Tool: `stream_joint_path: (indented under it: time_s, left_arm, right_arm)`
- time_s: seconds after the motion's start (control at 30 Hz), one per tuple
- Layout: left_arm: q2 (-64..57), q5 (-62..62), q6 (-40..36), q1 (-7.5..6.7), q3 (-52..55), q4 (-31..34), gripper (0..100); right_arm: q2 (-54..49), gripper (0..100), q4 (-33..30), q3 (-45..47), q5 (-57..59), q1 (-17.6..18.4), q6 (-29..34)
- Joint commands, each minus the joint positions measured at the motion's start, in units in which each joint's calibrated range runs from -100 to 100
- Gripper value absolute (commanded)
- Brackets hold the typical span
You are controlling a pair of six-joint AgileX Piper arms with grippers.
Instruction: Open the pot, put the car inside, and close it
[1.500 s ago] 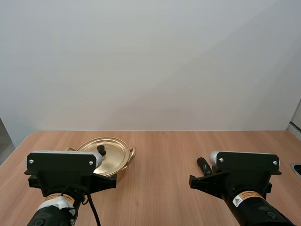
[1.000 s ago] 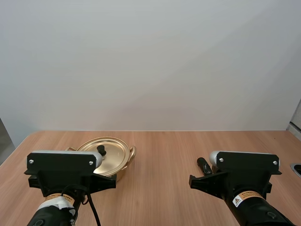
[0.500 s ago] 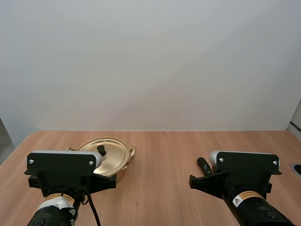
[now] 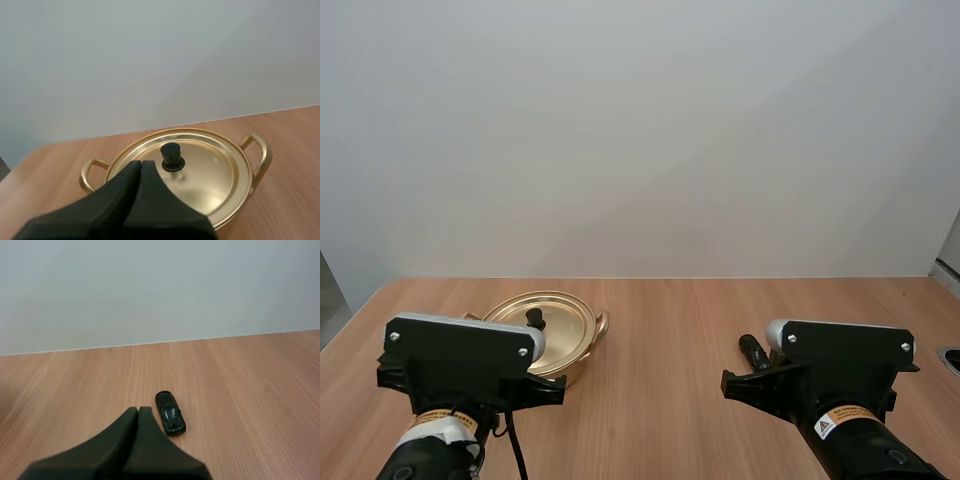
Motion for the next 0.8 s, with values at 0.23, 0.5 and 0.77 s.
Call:
stream_joint_path:
  time_s: [0.23, 0.5, 0.77]
  left_arm:
    - [0.0, 0.28, 1.22, 0.02, -9.14, -0.55, 0]
    - [0.0, 7.93, 3.53, 0.02, -18.47, -2.11, 0]
    - [0.0, 23.8, -0.21, 0.19, -23.32, -5.57, 0]
  right_arm:
    - [0.0, 0, -32.64, 0.0, -12.94, -0.02, -0.61]
    - [0.0, 0, -32.64, -8.74, -10.13, -0.02, 0.52]
    - [0.0, 0, -6.14, -24.94, 13.66, -0.15, 1.41]
